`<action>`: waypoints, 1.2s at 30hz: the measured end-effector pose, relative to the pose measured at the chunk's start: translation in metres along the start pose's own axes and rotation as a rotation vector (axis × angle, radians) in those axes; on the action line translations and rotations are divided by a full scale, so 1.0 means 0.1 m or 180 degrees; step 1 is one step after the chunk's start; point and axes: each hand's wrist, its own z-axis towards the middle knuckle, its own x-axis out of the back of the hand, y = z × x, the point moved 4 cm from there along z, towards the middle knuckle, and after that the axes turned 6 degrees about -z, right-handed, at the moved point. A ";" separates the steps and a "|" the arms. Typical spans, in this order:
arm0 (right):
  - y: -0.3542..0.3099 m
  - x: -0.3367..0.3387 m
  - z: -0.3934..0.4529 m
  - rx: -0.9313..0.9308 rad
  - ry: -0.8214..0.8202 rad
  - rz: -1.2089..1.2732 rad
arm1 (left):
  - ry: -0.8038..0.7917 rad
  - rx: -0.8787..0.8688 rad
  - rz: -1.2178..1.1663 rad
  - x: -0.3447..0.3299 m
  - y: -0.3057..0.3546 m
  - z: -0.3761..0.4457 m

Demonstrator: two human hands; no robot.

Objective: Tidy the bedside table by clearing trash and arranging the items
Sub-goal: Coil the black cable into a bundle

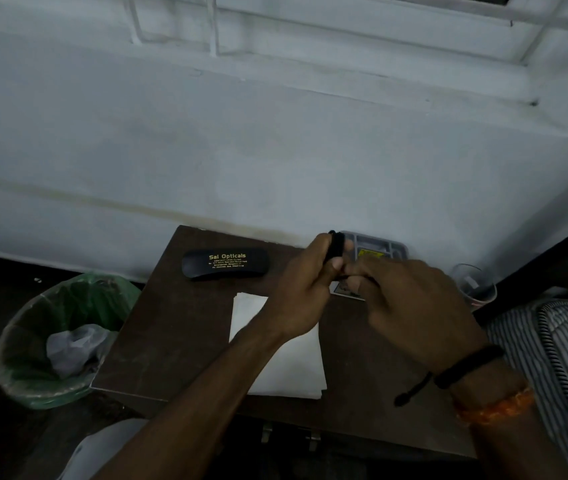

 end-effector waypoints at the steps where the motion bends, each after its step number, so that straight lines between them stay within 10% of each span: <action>1: 0.02 0.03 0.01 0.0014 0.0147 -0.0015 | 0.0000 0.0014 -0.0009 0.00 0.00 0.00; 14: 0.40 -0.10 0.07 -0.0292 0.1167 0.0557 | -0.0818 0.0575 -0.1053 -0.12 0.12 -0.07; 25: 0.01 -0.62 0.03 -0.0293 -0.0358 0.0886 | -0.0020 0.0863 -0.2791 0.05 0.00 0.03; 36: -0.25 -0.29 -0.06 0.0293 0.0002 0.0216 | 0.0227 0.0582 -0.1072 0.18 -0.04 0.02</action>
